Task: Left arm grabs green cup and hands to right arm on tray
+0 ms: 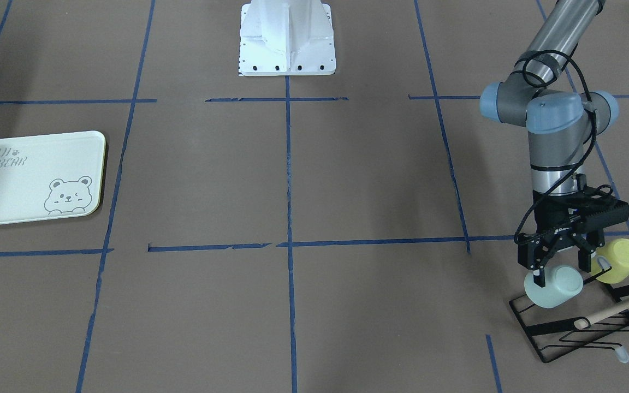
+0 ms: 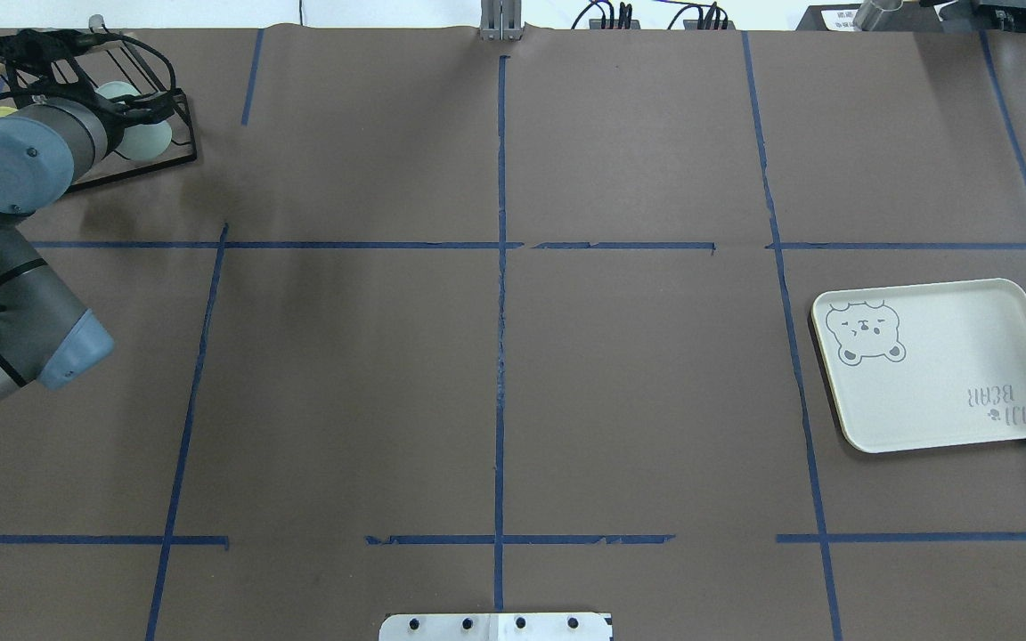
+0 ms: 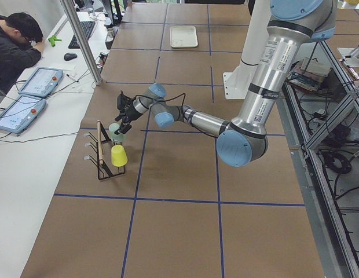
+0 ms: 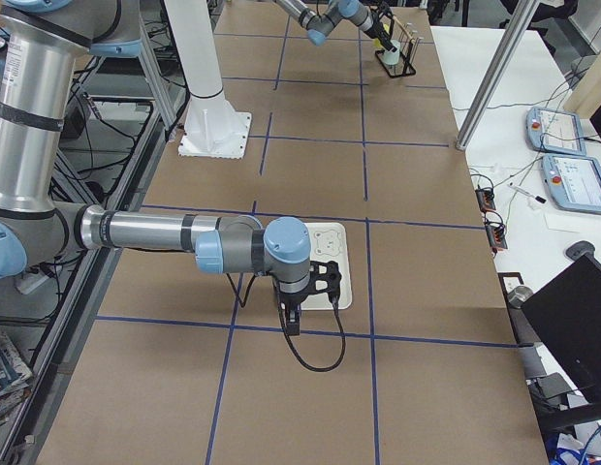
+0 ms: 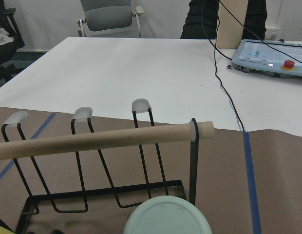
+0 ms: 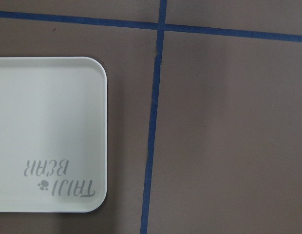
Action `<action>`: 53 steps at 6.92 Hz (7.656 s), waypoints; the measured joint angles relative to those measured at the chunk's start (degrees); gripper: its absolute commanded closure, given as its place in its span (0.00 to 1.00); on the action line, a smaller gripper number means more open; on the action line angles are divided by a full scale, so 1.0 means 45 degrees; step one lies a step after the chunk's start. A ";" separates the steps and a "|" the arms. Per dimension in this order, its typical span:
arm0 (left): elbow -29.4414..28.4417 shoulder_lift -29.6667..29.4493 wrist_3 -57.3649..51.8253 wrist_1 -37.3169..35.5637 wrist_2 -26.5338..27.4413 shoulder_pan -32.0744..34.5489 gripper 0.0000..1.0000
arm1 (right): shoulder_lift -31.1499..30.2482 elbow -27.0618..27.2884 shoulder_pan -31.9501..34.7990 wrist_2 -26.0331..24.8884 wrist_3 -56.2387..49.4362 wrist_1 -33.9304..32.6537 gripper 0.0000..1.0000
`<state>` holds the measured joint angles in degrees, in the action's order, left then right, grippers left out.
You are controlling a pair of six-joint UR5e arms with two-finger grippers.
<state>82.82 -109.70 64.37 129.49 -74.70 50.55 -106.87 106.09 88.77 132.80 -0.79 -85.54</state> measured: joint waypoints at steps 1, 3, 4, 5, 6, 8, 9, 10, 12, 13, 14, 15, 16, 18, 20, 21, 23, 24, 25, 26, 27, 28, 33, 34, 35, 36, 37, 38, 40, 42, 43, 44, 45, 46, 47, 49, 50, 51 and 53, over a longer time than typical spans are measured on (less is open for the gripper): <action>-0.0186 -0.0041 0.0003 0.0094 0.0018 -0.0011 0.00 | 0.0000 -0.0001 0.0000 0.0000 0.0000 -0.0001 0.00; -0.0849 -0.0283 -0.0025 0.0608 0.0036 -0.0047 0.00 | 0.0000 0.0001 0.0000 0.0000 0.0005 0.0000 0.00; -0.1026 -0.0378 -0.0038 0.0728 0.0038 -0.0053 0.00 | 0.0000 0.0005 0.0000 0.0000 0.0009 0.0003 0.00; -0.1107 -0.0423 -0.0043 0.0773 0.0038 -0.0059 0.00 | 0.0000 0.0008 0.0000 0.0000 0.0005 0.0004 0.00; -0.1176 -0.0444 -0.0041 0.0793 0.0038 -0.0059 0.00 | 0.0000 0.0013 0.0000 0.0000 0.0002 0.0004 0.00; -0.1295 -0.0462 -0.0034 0.0812 0.0030 -0.0060 0.00 | -0.0006 0.0018 0.0000 0.0000 0.0001 0.0004 0.00; -0.1313 -0.0464 -0.0040 0.0814 0.0033 -0.0061 0.00 | -0.0019 0.0018 0.0000 0.0004 0.0001 0.0004 0.00; -0.1324 -0.0462 -0.0059 0.0814 0.0033 -0.0061 0.00 | -0.0030 0.0025 -0.0001 0.0013 0.0000 0.0004 0.00; -0.1333 -0.0449 -0.0098 0.0815 0.0021 -0.0060 0.16 | -0.0038 0.0056 0.0000 0.0019 0.0004 0.0004 0.00; -0.1334 -0.0448 -0.0103 0.0825 0.0020 -0.0060 0.30 | -0.0039 0.0067 0.0000 0.0019 0.0013 0.0004 0.00; -0.1335 -0.0447 -0.0104 0.0863 0.0019 -0.0061 0.39 | -0.0039 0.0068 0.0000 0.0019 0.0017 0.0004 0.00; -0.1332 -0.0446 -0.0110 0.0908 0.0019 -0.0061 0.42 | -0.0039 0.0066 0.0000 0.0020 0.0019 0.0005 0.00; -0.1317 -0.0440 -0.0123 0.0935 0.0019 -0.0061 0.43 | -0.0036 0.0061 0.0000 0.0019 0.0019 0.0004 0.00; -0.1257 -0.0395 -0.0497 0.1202 0.0019 -0.0027 0.43 | -0.0022 0.0058 0.0000 0.0019 0.0011 0.0004 0.00; -0.1043 -0.0320 -0.0960 0.1551 0.0032 0.0072 0.43 | -0.0020 0.0057 0.0000 0.0019 0.0015 0.0004 0.00; -0.0804 -0.0293 -0.1035 0.1582 0.0036 0.0134 0.43 | -0.0020 0.0051 -0.0001 0.0020 0.0007 0.0000 0.00; -0.0285 -0.0102 -0.1247 0.1566 0.0038 0.0343 0.43 | -0.0020 0.0041 0.0000 0.0019 0.0001 -0.0001 0.00; 0.0062 0.0133 -0.1542 0.1555 0.0034 0.0427 0.43 | -0.0020 0.0032 0.0000 0.0019 0.0005 0.0002 0.00; 0.0459 0.0393 -0.1778 0.1523 0.0020 0.0480 0.43 | -0.0019 0.0025 0.0000 0.0019 0.0009 0.0004 0.00; 0.0815 0.0590 -0.1960 0.1485 -0.0012 0.0525 0.43 | -0.0020 0.0022 0.0000 0.0019 0.0009 0.0004 0.00; 0.1151 0.0765 -0.2150 0.1443 -0.0056 0.0580 0.43 | -0.0020 0.0019 0.0000 0.0019 0.0010 0.0005 0.00; 0.1568 0.0908 -0.2349 0.1257 -0.0083 0.0658 0.43 | -0.0020 0.0021 0.0000 0.0019 0.0005 0.0004 0.00; 0.3277 0.1031 0.0740 0.0008 -0.0155 0.0419 0.43 | 0.0041 0.0185 -0.0005 0.1667 0.1281 0.0922 0.00; 0.3324 0.0990 0.2009 0.0014 -0.0157 0.0010 0.43 | 0.0058 0.0198 -0.0030 0.1903 0.2839 0.2206 0.00; 0.3341 0.0870 0.3243 0.0025 -0.0157 -0.0671 0.43 | 0.0075 0.0192 -0.0255 0.1983 0.4911 0.3928 0.00; 0.3378 0.0569 0.4255 0.0030 -0.0158 -0.1431 0.43 | 0.0175 0.0171 -0.0862 0.1983 0.7114 0.5748 0.00; 0.3555 0.0160 0.4970 0.0038 -0.0184 -0.2109 0.43 | 0.0531 0.0157 -0.1690 0.1943 0.9436 0.7505 0.00; 0.3870 -0.0091 0.5700 0.0261 -0.0499 -0.2534 0.43 | 0.1109 0.0150 -0.2441 0.1841 1.1615 0.8919 0.00; 0.4254 -0.0209 0.8004 0.1657 -0.2062 -0.2832 0.43 | 0.2320 0.0156 -0.4393 0.0471 1.5399 1.1309 0.00; 0.4229 -0.0223 0.9540 0.3578 -0.2706 -0.3252 0.43 | 0.3175 0.0171 -0.5879 -0.0758 1.8230 1.3230 0.00; 0.4101 -0.0223 0.9986 0.4922 -0.2769 -0.3759 0.43 | 0.3614 0.0159 -0.6321 -0.0935 1.9598 1.4147 0.00; 0.4003 -0.0226 1.0297 0.5800 -0.2785 -0.4150 0.43 | 0.4001 0.0131 -0.6709 -0.0990 2.0674 1.4860 0.00; 0.3879 -0.0253 1.0500 0.6423 -0.2787 -0.4560 0.43 | 0.4317 0.0104 -0.7161 -0.1013 2.1312 1.5352 0.00; 0.3609 -0.0287 1.0593 0.7289 -0.2774 -0.4963 0.43 | 0.4542 0.0057 -0.7636 -0.1152 2.1748 1.5913 0.00; 0.3276 -0.0300 1.0640 0.8212 -0.2762 -0.5159 0.43 | 0.4751 -0.0011 -0.8185 -0.1690 2.2336 1.6704 0.00; 0.2885 -0.0316 1.0684 0.9398 -0.2755 -0.5245 0.43 | 0.4983 -0.0095 -1.0433 -0.4597 2.3244 1.8647 0.00; 0.2839 -0.0347 1.0873 0.9672 -0.2755 -0.5251 0.43 | 0.5030 -0.0102 -1.1612 -0.6060 2.3365 1.9427 0.00; 0.2790 -0.0389 1.1186 0.9864 -0.2744 -0.5269 0.43 | 0.5102 -0.0102 -1.2402 -0.6957 2.3487 1.9877 0.00; 0.2510 -0.0670 1.1760 0.9953 -0.2573 -0.5333 0.43 | 0.5838 -0.0206 -1.3459 -0.8364 2.3993 2.0029 0.01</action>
<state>94.12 -112.72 117.29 174.28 -86.28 26.55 -80.60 105.16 28.21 95.16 107.17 4.59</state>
